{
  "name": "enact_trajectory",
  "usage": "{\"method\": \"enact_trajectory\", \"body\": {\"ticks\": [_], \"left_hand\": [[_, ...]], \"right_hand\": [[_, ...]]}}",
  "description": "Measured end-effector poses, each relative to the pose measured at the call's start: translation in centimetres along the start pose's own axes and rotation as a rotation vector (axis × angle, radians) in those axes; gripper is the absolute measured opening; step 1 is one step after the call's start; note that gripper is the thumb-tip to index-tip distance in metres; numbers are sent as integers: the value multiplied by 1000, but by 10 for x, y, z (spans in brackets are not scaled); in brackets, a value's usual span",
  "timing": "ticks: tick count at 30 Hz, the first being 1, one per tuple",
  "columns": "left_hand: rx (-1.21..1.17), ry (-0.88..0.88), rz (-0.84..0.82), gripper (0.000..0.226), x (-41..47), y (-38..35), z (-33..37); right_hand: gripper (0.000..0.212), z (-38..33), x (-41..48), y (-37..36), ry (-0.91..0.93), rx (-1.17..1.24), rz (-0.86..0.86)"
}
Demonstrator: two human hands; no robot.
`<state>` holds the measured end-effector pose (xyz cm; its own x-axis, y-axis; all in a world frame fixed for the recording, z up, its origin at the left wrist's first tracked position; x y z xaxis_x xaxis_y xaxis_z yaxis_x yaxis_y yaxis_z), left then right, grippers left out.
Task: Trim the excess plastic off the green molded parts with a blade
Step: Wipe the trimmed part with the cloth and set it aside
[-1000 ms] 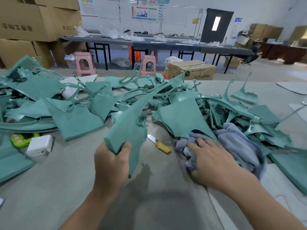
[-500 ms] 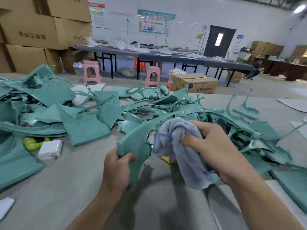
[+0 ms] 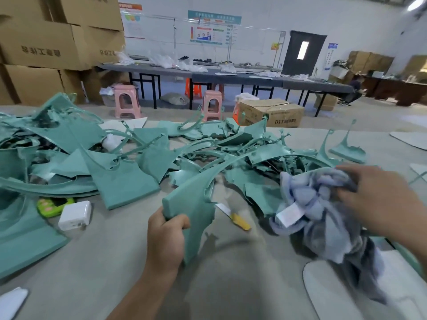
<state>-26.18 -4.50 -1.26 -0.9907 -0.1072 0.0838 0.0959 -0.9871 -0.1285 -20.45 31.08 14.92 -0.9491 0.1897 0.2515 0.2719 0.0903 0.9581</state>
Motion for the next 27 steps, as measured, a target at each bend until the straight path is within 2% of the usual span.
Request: {"method": "enact_trajectory", "body": {"ticks": [3,4,6,7,8,11,12,14,17,19,23,25,27], "left_hand": [[31,-12,10,19,-2,0,1],[39,-13,12,20,-2,-1,1],[42,-5,16,22,-3,-1,0],[41,-2,15,23,-3,-1,-1],[43,-1,12,23,-3,-1,-1],[45,3,2,19,-5,-1,-1],[37,3,2,18,-6,-1,-1],[22,3,-4,14,-8,-4,-1],[-9,-18,-36,11,-11,-12,2],[-21,-52,-79,17,-15,-19,7],[-185,-50,-131,3,-22,-25,4],[-129,-41,-76,6,-22,-18,3],[-55,-88,-40,9,-19,-12,10]], "right_hand": [[19,44,23,26,-129,-189,-39],[17,44,26,26,-144,-318,-74],[15,26,25,16,-97,-580,-154],[13,12,20,6,-30,-570,-218],[9,-1,14,-6,46,-454,-307],[6,-48,-18,-38,222,228,-616],[5,-65,-26,-44,277,406,-649],[5,-91,-38,-51,336,676,-530],[14,-118,-51,-68,245,908,-184],[14,-145,-63,-90,191,1001,-131],[19,-196,-72,-102,347,903,-36],[18,-203,-63,-100,371,856,8],[19,-203,-55,-94,401,788,126]]}}
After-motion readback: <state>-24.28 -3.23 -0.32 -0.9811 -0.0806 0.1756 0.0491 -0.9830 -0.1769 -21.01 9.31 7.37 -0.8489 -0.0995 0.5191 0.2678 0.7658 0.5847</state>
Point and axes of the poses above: each hand's wrist, its own x-axis towards the middle knuckle, its own y-axis out of the back of the hand, z = x × y, the point moved 8 cm from there along x, towards the middle knuckle, and after that the axes turned 9 degrees about -z, right-handed, at the moved point
